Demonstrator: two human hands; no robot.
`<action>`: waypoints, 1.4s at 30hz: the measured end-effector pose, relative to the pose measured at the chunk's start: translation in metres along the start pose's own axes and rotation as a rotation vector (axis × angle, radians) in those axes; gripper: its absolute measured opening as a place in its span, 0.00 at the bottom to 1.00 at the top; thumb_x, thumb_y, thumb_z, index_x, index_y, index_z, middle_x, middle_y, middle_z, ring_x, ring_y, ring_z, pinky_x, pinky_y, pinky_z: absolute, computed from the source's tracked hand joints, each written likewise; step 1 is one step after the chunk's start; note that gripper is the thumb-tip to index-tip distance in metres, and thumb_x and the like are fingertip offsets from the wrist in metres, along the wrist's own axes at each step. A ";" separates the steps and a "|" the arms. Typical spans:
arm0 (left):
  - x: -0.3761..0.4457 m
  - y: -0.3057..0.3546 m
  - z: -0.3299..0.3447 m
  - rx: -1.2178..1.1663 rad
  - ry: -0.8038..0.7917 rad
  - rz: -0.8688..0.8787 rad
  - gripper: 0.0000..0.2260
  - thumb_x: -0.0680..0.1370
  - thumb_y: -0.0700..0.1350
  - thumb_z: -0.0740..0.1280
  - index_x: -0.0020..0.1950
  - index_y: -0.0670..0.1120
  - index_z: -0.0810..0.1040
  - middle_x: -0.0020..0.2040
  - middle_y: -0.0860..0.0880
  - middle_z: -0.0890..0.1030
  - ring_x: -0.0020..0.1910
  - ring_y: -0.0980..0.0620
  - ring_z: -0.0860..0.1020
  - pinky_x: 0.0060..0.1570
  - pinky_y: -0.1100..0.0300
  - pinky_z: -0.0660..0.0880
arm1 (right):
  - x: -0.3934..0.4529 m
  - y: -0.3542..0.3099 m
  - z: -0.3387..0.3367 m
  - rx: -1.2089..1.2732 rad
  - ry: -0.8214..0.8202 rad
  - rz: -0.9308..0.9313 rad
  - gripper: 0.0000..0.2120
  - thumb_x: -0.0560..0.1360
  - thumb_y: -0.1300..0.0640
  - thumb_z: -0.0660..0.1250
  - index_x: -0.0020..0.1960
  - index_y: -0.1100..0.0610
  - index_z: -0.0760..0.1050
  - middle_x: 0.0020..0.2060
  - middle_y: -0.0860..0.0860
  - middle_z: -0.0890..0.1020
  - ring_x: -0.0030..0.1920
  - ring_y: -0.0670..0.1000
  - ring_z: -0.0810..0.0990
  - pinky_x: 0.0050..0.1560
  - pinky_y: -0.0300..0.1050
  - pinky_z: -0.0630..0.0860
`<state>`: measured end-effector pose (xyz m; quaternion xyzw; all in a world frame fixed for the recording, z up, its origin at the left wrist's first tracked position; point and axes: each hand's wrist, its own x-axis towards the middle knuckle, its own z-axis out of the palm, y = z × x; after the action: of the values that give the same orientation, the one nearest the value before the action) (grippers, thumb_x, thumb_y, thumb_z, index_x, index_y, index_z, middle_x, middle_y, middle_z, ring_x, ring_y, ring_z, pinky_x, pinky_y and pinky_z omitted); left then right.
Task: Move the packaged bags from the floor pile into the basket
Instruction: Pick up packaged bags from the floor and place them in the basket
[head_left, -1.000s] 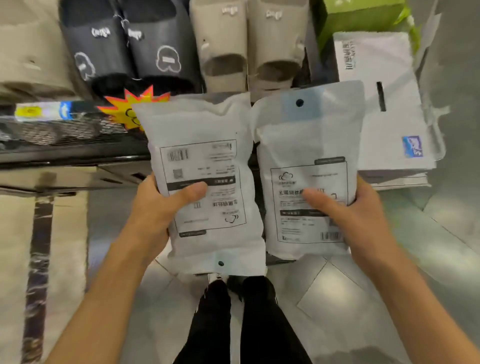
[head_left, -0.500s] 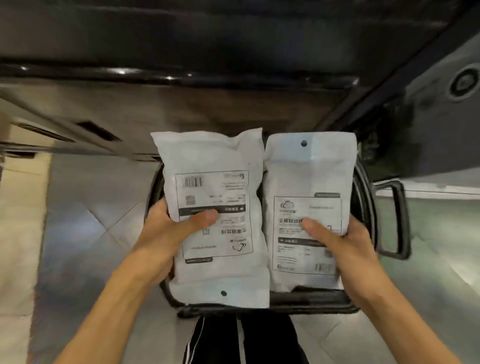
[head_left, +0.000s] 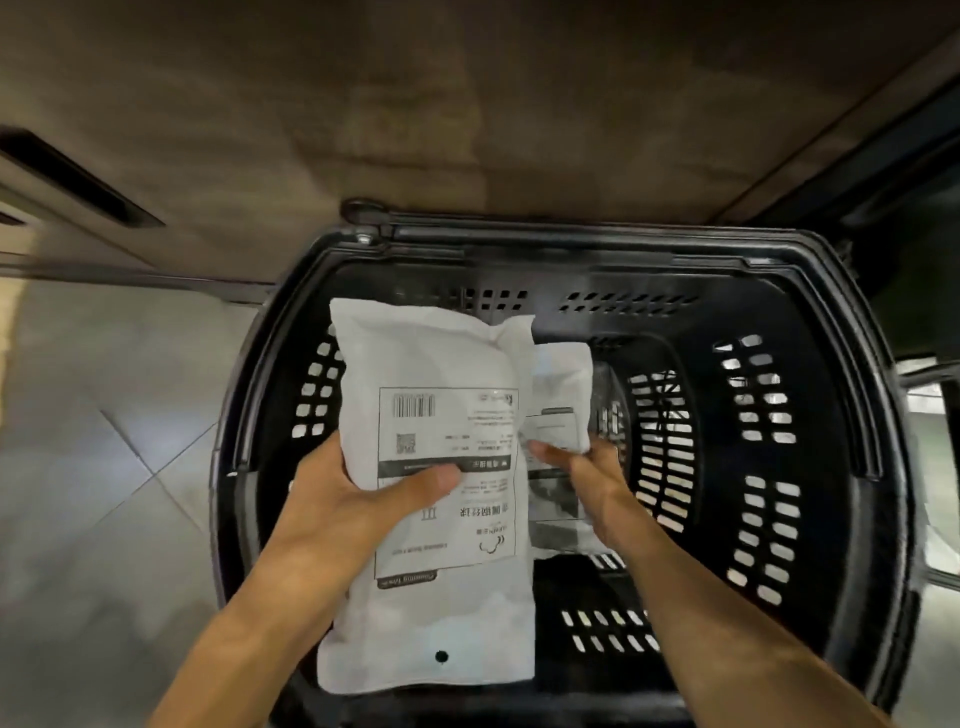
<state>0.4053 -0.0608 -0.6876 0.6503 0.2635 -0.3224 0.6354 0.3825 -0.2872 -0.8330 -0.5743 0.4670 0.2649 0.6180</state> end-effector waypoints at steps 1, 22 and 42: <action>0.005 -0.002 0.001 0.007 -0.005 -0.004 0.19 0.70 0.38 0.77 0.60 0.49 0.84 0.52 0.51 0.89 0.52 0.51 0.88 0.51 0.53 0.82 | 0.014 0.005 0.002 -0.007 -0.004 0.007 0.14 0.73 0.62 0.78 0.56 0.54 0.80 0.49 0.51 0.88 0.49 0.58 0.86 0.36 0.47 0.84; 0.064 -0.030 0.019 0.082 0.004 0.002 0.17 0.73 0.38 0.76 0.61 0.49 0.84 0.53 0.49 0.89 0.52 0.50 0.88 0.52 0.51 0.82 | 0.082 0.038 -0.017 -0.731 0.145 -0.005 0.43 0.71 0.25 0.66 0.75 0.49 0.60 0.74 0.61 0.68 0.74 0.62 0.70 0.74 0.63 0.69; 0.200 -0.118 0.015 0.356 0.124 -0.219 0.19 0.72 0.42 0.81 0.61 0.47 0.83 0.51 0.50 0.87 0.52 0.50 0.84 0.53 0.57 0.80 | 0.021 -0.019 -0.044 -0.867 0.115 -0.433 0.27 0.79 0.42 0.69 0.75 0.46 0.68 0.72 0.53 0.75 0.71 0.58 0.74 0.70 0.58 0.73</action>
<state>0.4457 -0.0826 -0.9152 0.7384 0.3101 -0.3902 0.4543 0.3955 -0.3379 -0.8384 -0.8763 0.2170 0.2684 0.3361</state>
